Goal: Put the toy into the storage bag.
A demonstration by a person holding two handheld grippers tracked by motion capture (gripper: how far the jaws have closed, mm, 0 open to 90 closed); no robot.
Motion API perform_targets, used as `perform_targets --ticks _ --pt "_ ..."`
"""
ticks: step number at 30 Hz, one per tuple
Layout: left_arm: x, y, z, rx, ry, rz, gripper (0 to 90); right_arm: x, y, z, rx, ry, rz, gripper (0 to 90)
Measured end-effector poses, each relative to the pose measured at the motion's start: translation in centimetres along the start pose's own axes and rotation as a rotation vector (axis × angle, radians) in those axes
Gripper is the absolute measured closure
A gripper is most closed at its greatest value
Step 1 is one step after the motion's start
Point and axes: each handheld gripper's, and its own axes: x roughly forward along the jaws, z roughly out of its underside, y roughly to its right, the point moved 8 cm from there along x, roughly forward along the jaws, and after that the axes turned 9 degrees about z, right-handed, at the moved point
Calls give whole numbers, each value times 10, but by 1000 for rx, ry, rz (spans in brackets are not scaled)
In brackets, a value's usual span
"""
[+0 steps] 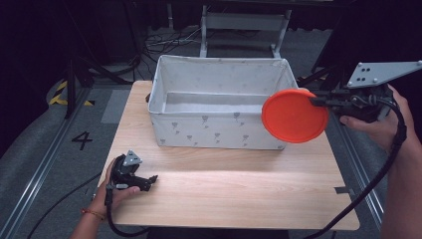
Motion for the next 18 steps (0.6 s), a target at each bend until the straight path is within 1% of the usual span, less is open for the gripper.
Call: perform_targets --ticks 2,3,4,5,6,7,8,9,11,16,18 --pt "0 0 0 5 -3 2 5 2 5 -3 -9 -6 16 824" --pt "0 0 0 7 -3 4 5 2 8 -5 -4 0 8 824" --pt "0 0 0 0 -2 6 5 1 12 -8 5 12 10 824" --pt "0 0 0 2 -3 8 5 1 15 -10 12 21 12 824" --pt "0 0 0 2 -3 8 4 1 22 -14 17 34 13 824" --pt "0 0 0 1 -2 10 4 2 26 -15 16 34 18 824" --pt "0 0 0 0 -1 12 4 2 26 -15 16 34 18 824" --pt "0 0 0 5 -4 12 3 4 30 -17 17 31 29 824" --pt "1 0 0 2 -4 11 2 10 38 -21 22 34 31 824" --pt "1 0 0 -2 -1 8 2 25 51 -33 20 25 30 824" --pt "0 0 0 0 -3 6 3 32 55 -38 16 23 46 824"
